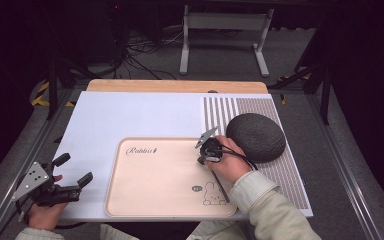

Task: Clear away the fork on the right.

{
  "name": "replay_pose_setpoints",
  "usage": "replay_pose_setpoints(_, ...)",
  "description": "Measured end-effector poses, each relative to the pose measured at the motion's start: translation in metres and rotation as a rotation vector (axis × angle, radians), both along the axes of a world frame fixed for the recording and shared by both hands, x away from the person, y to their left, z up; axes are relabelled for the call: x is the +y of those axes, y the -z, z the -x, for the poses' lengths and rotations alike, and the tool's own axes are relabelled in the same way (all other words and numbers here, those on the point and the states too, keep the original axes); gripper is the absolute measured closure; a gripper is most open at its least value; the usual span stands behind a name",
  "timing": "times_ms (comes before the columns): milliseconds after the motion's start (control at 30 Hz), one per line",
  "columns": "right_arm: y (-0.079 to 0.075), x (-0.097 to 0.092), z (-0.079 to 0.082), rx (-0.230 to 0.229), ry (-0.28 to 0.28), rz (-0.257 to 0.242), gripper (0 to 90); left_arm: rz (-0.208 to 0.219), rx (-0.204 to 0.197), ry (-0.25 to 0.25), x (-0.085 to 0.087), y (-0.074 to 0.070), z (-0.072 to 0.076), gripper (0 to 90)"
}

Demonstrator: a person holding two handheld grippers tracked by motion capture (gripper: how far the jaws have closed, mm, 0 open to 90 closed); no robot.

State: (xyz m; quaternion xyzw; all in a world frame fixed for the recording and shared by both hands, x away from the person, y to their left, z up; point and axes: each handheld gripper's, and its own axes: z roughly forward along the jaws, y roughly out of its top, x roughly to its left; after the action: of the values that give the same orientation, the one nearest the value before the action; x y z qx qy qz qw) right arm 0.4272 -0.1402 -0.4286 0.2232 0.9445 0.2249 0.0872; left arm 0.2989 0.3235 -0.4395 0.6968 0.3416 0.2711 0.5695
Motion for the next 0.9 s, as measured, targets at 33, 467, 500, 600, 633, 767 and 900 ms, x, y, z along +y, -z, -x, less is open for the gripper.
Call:
replay_pose_setpoints(33,0.0,-0.001,-0.001,-0.001,0.005,-0.001,90.0,0.0,0.0,0.0,0.0,0.0,0.0,0.0)
replay_pose_setpoints(467,-0.001,-0.013,-0.006,-0.001,0.07,0.007,90.0,-0.001,0.0,0.0,0.0,0.0,0.0,0.0)
replay_pose_setpoints(500,-0.001,-0.014,-0.006,-0.005,0.079,0.008,90.0,-0.001,0.0,0.0,0.0,0.0,0.0,0.0)
replay_pose_setpoints(600,-0.001,-0.018,-0.007,-0.006,0.096,0.015,90.0,-0.001,0.0,0.0,0.0,0.0,0.0,0.0)
replay_pose_setpoints(633,-0.001,-0.019,-0.007,-0.003,0.108,0.01,90.0,-0.001,0.0,0.0,0.0,0.0,0.0,0.0)
replay_pose_setpoints(767,-0.002,-0.025,-0.008,0.0,0.154,0.014,90.0,-0.002,0.001,0.0,0.0,0.0,0.0,0.0)
replay_pose_setpoints(900,-0.002,-0.029,-0.008,-0.003,0.167,0.018,90.0,-0.001,0.0,0.0,0.0,0.0,0.0,0.0)
